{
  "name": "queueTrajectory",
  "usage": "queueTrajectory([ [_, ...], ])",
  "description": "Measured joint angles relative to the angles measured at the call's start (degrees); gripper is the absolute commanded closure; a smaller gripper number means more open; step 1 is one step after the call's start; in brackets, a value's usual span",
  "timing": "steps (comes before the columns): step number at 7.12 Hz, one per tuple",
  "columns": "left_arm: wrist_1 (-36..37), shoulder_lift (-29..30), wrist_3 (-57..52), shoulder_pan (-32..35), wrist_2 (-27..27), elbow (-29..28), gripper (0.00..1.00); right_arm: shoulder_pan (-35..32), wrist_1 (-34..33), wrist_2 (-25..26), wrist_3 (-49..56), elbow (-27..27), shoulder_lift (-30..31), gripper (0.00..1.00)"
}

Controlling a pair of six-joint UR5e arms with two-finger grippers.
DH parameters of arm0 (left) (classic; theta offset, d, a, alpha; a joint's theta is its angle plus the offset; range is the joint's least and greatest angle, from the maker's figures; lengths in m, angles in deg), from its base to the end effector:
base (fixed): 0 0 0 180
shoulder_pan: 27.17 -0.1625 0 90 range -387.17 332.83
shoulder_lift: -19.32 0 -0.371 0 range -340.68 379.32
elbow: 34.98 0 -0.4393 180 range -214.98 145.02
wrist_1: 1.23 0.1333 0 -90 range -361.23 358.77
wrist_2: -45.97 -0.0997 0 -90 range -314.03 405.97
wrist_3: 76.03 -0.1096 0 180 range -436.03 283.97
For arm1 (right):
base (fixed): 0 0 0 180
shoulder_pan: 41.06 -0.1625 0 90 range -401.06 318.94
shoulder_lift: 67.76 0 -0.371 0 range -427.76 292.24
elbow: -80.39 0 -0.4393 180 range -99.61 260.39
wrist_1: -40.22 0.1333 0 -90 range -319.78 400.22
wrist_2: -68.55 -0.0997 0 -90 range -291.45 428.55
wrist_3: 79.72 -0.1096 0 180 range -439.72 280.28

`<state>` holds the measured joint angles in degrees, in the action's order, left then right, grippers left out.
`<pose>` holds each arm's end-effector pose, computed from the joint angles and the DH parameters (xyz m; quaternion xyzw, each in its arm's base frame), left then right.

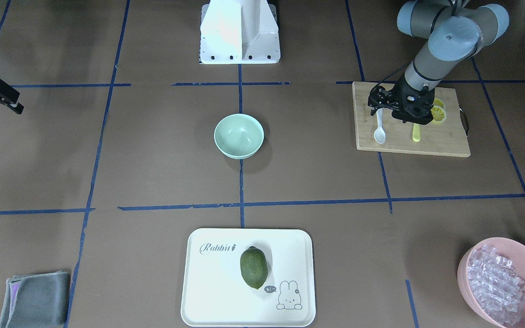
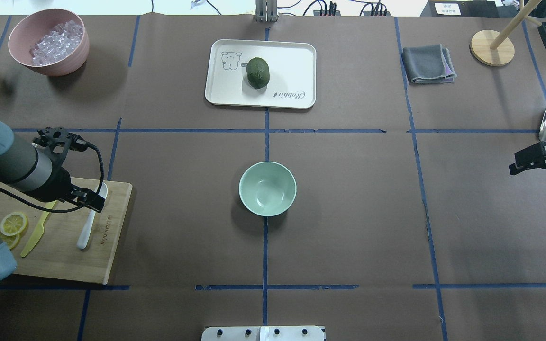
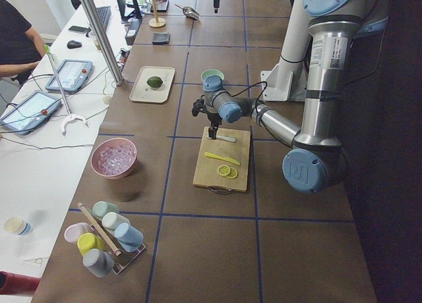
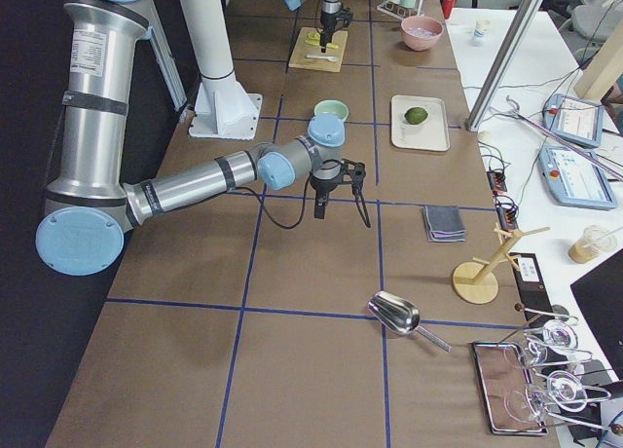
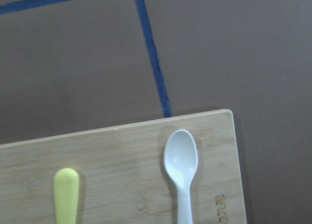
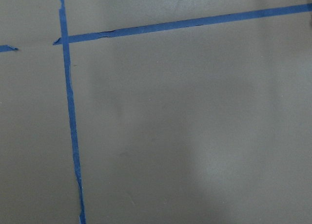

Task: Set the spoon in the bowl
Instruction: 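Lower the left gripper onto the white spoon handle and grasp it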

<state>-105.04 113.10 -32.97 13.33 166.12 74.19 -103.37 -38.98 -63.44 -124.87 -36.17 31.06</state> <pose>0.3792 -0.4268 0.3777 0.0320 0.3906 0.1333 0.9103 -0.1737 -0.4600 0.4192 -0.0210 -0.4160 0.0500 0.9077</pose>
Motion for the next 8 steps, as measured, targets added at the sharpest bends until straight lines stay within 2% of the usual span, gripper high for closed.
queueTrajectory([
  [2, 0.3, 0.9, -0.2, -0.9, -0.4, -1.7, 0.12, 0.0, 0.1, 0.1, 0.1, 0.1, 0.1, 0.00],
  [4, 0.4, 1.7, -0.1, -1.5, -0.4, -3.6, 0.24, 0.0, 0.2, 0.1, 0.2, 0.4, 0.0, 0.00],
  [5, 0.4, 2.1, 0.0, -1.6, -0.3, -4.4, 0.38, 0.0, 0.2, 0.1, 0.2, 0.5, 0.0, 0.00],
  [7, 0.4, 2.6, 0.0, -1.7, 0.1, -5.1, 0.91, 0.0, 0.2, 0.1, 0.1, 0.5, 0.0, 0.00],
  [8, 0.4, 2.6, 0.0, -1.7, 0.3, -4.9, 0.97, 0.0, 0.2, 0.2, 0.1, 0.5, -0.1, 0.00],
])
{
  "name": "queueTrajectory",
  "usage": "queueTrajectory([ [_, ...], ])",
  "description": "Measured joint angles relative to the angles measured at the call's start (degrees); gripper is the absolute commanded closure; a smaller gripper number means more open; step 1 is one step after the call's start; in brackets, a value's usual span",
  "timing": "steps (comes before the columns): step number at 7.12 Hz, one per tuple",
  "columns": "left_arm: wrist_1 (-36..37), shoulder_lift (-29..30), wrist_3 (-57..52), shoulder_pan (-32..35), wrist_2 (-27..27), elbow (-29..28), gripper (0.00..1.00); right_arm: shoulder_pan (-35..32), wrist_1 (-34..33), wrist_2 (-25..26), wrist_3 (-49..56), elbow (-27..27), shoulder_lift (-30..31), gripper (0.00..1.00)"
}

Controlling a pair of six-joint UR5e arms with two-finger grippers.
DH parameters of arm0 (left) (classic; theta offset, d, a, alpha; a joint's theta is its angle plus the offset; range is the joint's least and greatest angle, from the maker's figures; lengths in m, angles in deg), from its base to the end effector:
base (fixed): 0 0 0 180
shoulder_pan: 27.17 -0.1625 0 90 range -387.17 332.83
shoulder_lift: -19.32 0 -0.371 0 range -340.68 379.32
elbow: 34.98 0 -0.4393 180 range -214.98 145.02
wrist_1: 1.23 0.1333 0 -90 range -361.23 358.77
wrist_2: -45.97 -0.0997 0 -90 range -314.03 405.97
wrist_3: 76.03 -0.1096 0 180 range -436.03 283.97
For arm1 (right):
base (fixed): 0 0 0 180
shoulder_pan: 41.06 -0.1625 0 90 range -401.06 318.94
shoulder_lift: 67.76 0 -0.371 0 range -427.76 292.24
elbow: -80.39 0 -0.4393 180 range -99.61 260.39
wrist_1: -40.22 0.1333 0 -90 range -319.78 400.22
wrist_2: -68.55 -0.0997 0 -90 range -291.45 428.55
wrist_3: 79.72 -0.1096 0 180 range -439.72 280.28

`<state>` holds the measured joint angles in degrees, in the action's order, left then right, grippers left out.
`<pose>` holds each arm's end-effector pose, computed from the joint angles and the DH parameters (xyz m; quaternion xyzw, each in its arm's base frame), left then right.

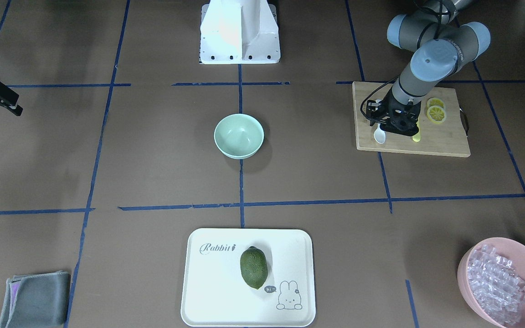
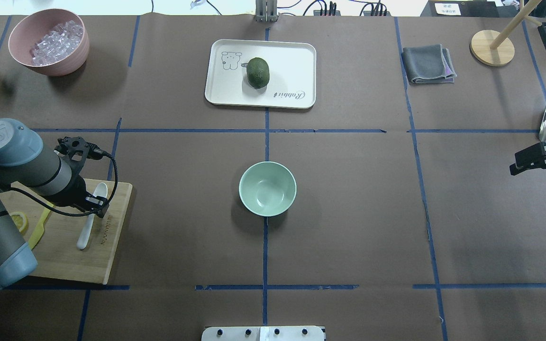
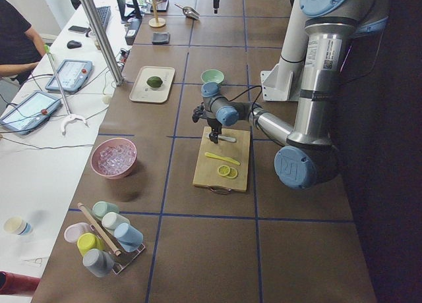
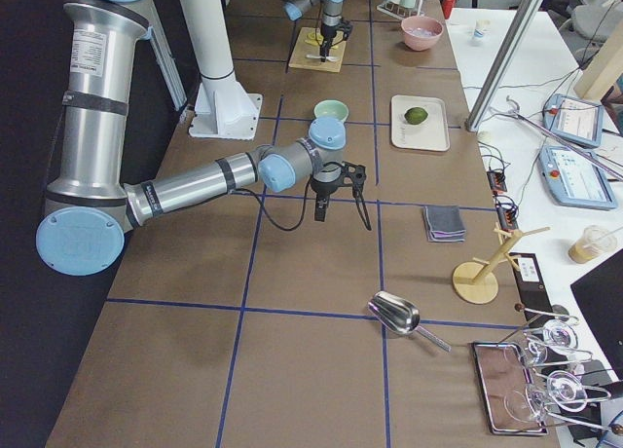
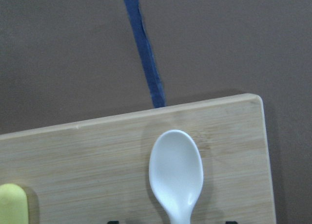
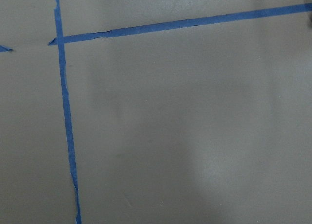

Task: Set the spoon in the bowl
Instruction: 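Lower the left gripper onto the white spoon handle and grasp it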

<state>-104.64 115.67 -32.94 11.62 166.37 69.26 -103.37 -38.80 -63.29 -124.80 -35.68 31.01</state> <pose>0.4094 -0.4289 0.3994 0.0081 0.3774 0.1418 0.9151 -0.1741 -0.4613 0.4232 -0.0217 -0.4141 0.0507 0.9086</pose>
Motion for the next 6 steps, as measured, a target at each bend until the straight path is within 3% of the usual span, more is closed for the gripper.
queueTrajectory([
  [4, 0.1, -0.3, 0.2, 0.2, 0.1, 0.8, 1.00, 0.0, 0.0, 0.0, -0.2, 0.0, -0.1, 0.00],
  [6, 2.2, 0.5, 0.6, 0.2, 0.2, 3.8, 1.00, 0.0, 0.0, 0.0, -0.2, 0.0, -0.1, 0.00],
])
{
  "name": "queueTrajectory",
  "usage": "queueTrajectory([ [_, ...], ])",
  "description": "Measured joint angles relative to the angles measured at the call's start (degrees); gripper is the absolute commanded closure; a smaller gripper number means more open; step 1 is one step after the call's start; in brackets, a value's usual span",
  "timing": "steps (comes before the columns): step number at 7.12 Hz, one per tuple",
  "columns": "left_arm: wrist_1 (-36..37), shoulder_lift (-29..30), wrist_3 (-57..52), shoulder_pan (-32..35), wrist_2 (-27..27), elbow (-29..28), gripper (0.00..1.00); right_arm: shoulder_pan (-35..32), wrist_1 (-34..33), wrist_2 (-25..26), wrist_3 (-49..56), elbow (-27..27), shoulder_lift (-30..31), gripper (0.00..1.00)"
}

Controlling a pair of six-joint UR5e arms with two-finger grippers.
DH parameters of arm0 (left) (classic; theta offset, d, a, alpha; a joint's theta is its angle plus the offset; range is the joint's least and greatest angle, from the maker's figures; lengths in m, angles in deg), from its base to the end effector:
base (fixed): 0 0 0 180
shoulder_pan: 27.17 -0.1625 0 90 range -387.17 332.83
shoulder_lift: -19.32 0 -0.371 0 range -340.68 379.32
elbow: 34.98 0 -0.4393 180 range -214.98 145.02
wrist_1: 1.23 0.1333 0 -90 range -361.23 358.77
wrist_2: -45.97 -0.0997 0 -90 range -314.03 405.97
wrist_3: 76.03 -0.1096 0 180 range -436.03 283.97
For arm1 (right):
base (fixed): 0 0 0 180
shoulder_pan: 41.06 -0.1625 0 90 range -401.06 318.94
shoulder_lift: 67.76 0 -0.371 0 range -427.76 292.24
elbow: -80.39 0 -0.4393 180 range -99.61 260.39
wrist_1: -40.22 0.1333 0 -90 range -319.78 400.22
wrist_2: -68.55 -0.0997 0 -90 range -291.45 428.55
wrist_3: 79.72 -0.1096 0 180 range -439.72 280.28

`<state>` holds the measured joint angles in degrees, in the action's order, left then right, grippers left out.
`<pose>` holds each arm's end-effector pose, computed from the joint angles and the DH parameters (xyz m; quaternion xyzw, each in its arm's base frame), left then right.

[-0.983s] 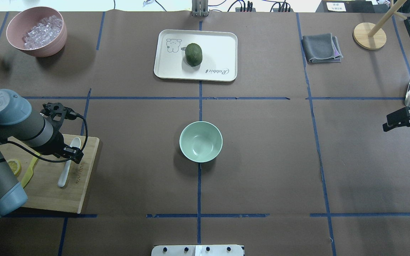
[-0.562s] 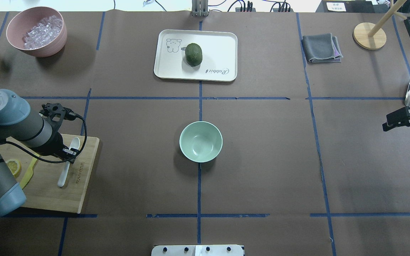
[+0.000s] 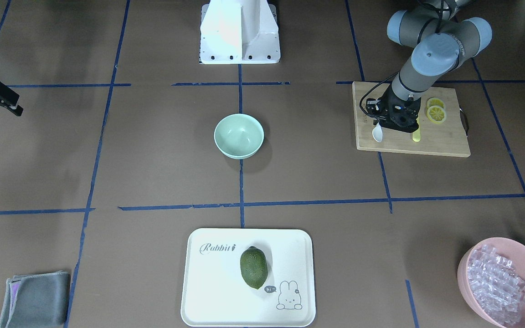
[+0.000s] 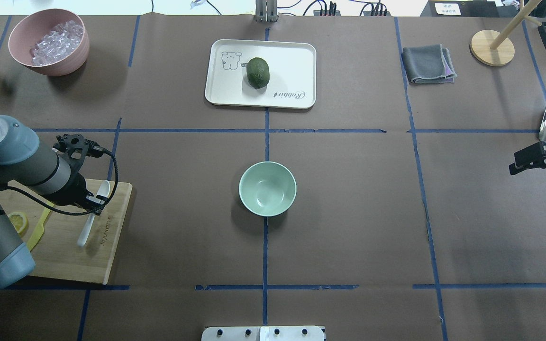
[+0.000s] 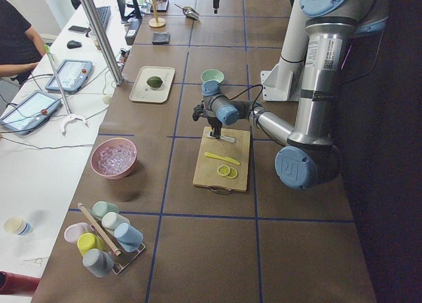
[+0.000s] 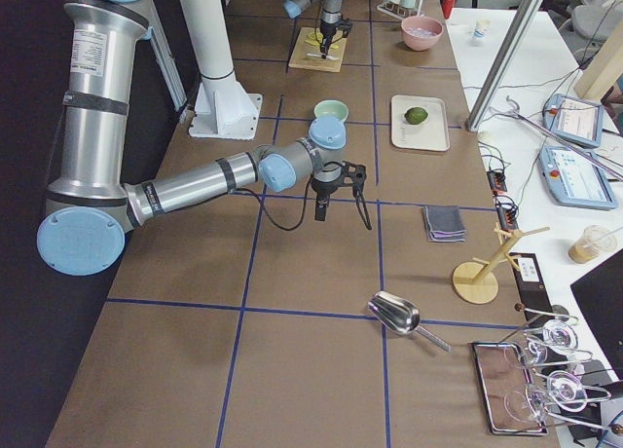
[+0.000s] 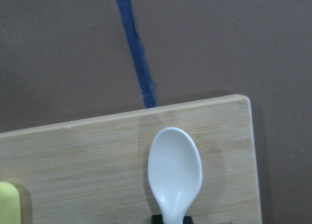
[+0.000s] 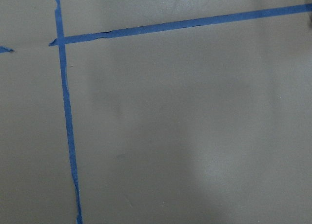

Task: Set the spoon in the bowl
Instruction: 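Lower the left gripper onto the white spoon handle and grasp it, then carry the white spoon with the left gripper over the green bowl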

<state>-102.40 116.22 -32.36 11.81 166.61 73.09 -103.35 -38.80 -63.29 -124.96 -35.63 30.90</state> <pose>0.4013 -0.4244 0.3627 0.0180 0.3902 0.1406 0.9098 -0.1745 -0.4617 0.4227 -0.0219 -0.4143 0.0516 0.9084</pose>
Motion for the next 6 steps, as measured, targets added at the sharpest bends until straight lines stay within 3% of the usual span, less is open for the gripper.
queueTrajectory([
  [1, 4.0, 2.2, 0.1, -0.1, 0.0, 3.0, 1.00, -0.2, 0.0, 0.0, 0.1, 0.1, 0.0, 0.00],
  [3, 14.9, 13.1, 0.1, -1.6, -0.2, 5.2, 1.00, -1.1, 0.0, 0.9, 0.2, 0.3, 0.1, 0.00],
  [4, 18.2, 19.3, 0.7, -3.5, -0.4, 3.5, 1.00, -1.5, -0.1, 1.4, 0.3, 0.5, 0.1, 0.00],
  [6, 19.8, 32.2, 2.3, -6.1, -0.6, -6.2, 1.00, -1.7, -0.1, 1.6, 0.4, 0.6, 0.0, 0.00],
])
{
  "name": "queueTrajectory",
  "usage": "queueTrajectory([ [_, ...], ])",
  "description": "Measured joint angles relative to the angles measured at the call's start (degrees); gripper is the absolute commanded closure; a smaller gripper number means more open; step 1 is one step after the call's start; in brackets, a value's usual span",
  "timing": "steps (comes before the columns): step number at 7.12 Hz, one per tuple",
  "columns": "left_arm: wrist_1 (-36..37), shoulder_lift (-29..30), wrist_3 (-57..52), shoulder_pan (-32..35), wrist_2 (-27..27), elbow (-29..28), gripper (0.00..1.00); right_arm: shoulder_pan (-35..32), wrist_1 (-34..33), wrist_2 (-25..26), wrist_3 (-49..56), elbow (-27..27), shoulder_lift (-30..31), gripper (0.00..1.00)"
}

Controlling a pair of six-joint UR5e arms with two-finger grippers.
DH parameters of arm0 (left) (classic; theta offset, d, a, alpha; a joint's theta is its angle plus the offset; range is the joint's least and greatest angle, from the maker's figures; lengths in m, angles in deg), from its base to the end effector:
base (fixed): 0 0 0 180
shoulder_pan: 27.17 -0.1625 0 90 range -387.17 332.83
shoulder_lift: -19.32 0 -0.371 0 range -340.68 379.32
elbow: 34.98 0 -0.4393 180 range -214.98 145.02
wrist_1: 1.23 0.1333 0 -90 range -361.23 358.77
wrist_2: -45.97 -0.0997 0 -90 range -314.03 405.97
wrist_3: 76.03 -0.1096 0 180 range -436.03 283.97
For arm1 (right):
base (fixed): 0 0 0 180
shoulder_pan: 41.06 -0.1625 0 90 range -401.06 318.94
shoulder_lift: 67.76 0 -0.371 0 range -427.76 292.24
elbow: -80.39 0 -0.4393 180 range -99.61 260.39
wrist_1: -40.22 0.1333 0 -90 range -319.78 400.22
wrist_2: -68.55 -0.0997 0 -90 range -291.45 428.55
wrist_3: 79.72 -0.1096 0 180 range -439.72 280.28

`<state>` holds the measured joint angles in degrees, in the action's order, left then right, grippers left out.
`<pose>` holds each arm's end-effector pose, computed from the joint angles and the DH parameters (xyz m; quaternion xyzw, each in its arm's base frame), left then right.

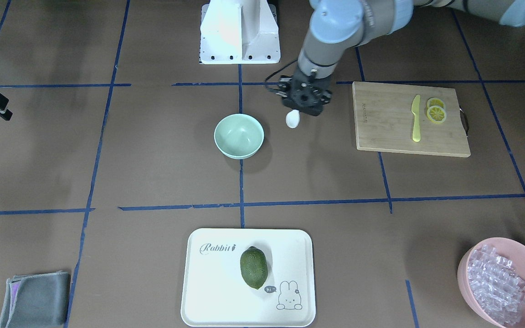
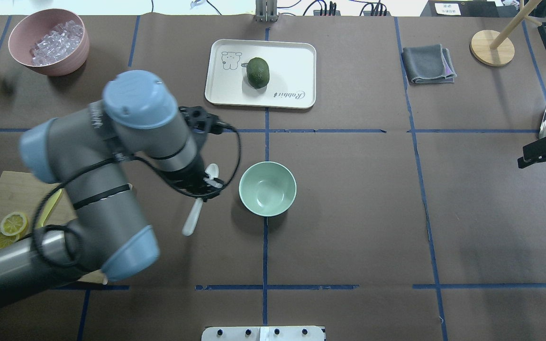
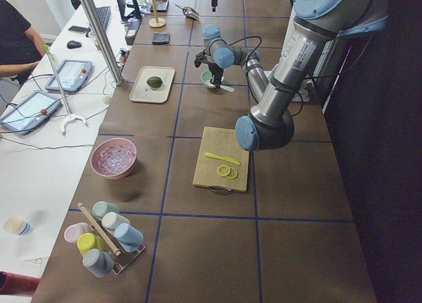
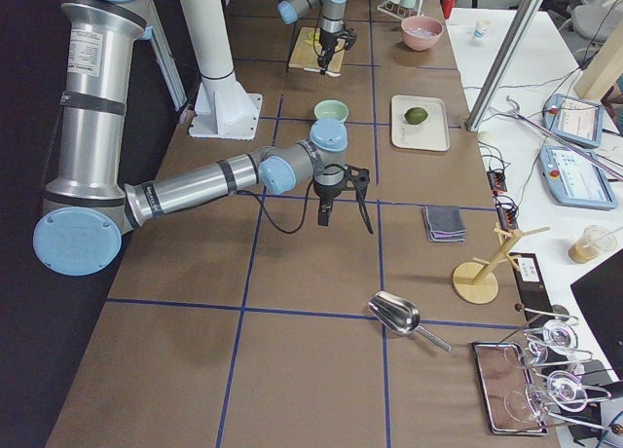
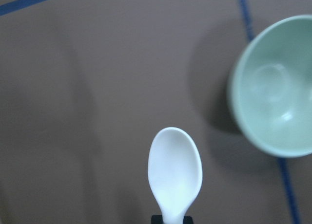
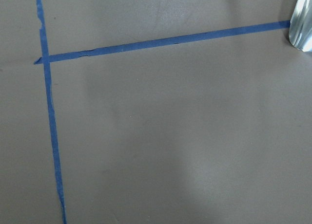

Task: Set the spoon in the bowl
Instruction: 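Carry the white spoon with the left gripper over the green bowl, then lower the spoon into the bowl and open the left gripper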

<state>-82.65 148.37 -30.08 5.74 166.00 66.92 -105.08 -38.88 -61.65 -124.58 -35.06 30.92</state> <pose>0.5015 -0.4180 0.1124 0.0281 0.4235 0.1806 0.8872 -0.1592 -0.4695 0.4303 -0.0104 -0.4021 0.0685 0.9130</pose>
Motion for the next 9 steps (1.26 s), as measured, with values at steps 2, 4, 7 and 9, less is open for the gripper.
queueTrajectory([
  [2, -1.1, 8.8, 0.4, -0.9, 0.0, -10.5, 0.96, 0.0, 0.1, 0.0, 0.0, -0.1, -0.1, 0.00],
  [4, -2.5, 12.7, 1.2, -1.0, 0.0, -16.6, 0.79, 0.0, 0.1, 0.0, -0.1, 0.0, -0.1, 0.00],
  [7, -4.5, 13.6, 1.6, -1.2, -0.1, -19.7, 0.19, 0.0, 0.1, 0.0, -0.1, 0.2, -0.2, 0.00],
  [9, -4.6, 13.7, 1.8, -1.3, -0.1, -19.7, 0.16, 0.1, 0.2, 0.0, -0.1, 0.5, -0.2, 0.00],
])
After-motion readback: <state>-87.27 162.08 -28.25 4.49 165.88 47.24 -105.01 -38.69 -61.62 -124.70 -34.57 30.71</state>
